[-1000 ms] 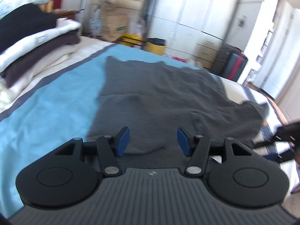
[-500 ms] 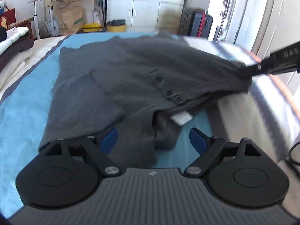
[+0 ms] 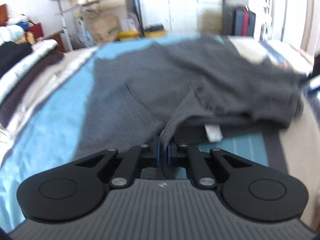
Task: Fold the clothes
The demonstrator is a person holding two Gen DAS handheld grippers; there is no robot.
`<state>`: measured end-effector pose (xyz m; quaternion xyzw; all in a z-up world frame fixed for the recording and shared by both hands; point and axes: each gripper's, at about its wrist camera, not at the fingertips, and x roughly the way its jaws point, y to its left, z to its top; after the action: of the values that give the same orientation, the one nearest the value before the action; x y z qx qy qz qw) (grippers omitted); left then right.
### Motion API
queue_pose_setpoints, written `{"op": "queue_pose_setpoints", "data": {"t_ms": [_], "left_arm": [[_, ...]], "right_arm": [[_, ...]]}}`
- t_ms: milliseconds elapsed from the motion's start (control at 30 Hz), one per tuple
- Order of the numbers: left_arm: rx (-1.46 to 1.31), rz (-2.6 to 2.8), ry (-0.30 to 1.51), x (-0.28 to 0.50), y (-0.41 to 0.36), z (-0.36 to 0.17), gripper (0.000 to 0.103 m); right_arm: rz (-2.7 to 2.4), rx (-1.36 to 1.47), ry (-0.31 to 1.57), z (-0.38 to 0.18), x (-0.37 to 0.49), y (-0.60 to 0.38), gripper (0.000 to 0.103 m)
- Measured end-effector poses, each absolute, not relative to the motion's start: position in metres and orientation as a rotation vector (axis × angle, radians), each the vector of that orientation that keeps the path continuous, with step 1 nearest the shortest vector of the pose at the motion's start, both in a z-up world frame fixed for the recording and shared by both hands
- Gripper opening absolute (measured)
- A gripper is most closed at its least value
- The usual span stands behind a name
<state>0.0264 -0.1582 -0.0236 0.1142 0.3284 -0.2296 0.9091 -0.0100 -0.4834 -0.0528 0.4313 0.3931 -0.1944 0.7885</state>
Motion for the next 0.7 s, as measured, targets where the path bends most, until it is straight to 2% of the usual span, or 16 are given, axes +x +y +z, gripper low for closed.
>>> {"op": "queue_pose_setpoints", "data": {"t_ms": [100,167,267,300,367,400,433,467,500,533,600,667,700], "left_arm": [[0.149,-0.477,0.718,0.017,-0.144,0.001,0.006],[0.153,-0.456,0.770,0.019,-0.140,-0.005,0.006],[0.136,-0.423,0.868,0.029,-0.134,-0.021,0.006],[0.121,-0.426,0.879,0.030,-0.133,-0.024,0.007],[0.093,-0.430,0.899,0.032,-0.130,-0.030,0.012],[0.088,-0.420,0.902,0.032,-0.129,-0.032,0.013],[0.085,-0.417,0.901,0.031,-0.128,-0.034,0.013],[0.081,-0.417,0.899,0.029,-0.127,-0.034,0.013],[0.072,-0.428,0.892,0.027,-0.124,-0.030,0.013],[0.064,-0.439,0.881,0.025,-0.122,-0.026,0.014],[0.062,-0.451,0.834,0.022,-0.113,-0.015,0.023],[0.064,-0.462,0.789,0.022,-0.103,-0.005,0.037],[0.056,-0.473,0.776,0.025,-0.097,-0.001,0.038]], "right_arm": [[-0.427,1.043,0.833,-0.065,-0.007,-0.495,0.047],[-0.431,1.062,0.851,-0.069,0.001,-0.493,0.051],[-0.485,1.028,0.864,-0.068,0.014,-0.492,0.058],[-0.499,1.016,0.861,-0.071,0.015,-0.493,0.065],[-0.494,0.942,0.863,-0.070,0.024,-0.493,0.071],[-0.487,0.886,0.865,-0.067,0.030,-0.491,0.070],[-0.481,0.831,0.867,-0.065,0.036,-0.489,0.045],[-0.479,0.761,0.870,-0.061,0.041,-0.486,0.008],[-0.495,0.661,0.866,-0.055,0.043,-0.480,0.004],[-0.524,0.591,0.822,-0.045,0.041,-0.472,0.004],[-0.555,0.493,0.707,-0.018,0.025,-0.457,0.004],[-0.586,0.409,0.620,0.005,0.005,-0.442,0.003],[-0.630,0.347,0.615,0.008,0.001,-0.439,0.003]]}}
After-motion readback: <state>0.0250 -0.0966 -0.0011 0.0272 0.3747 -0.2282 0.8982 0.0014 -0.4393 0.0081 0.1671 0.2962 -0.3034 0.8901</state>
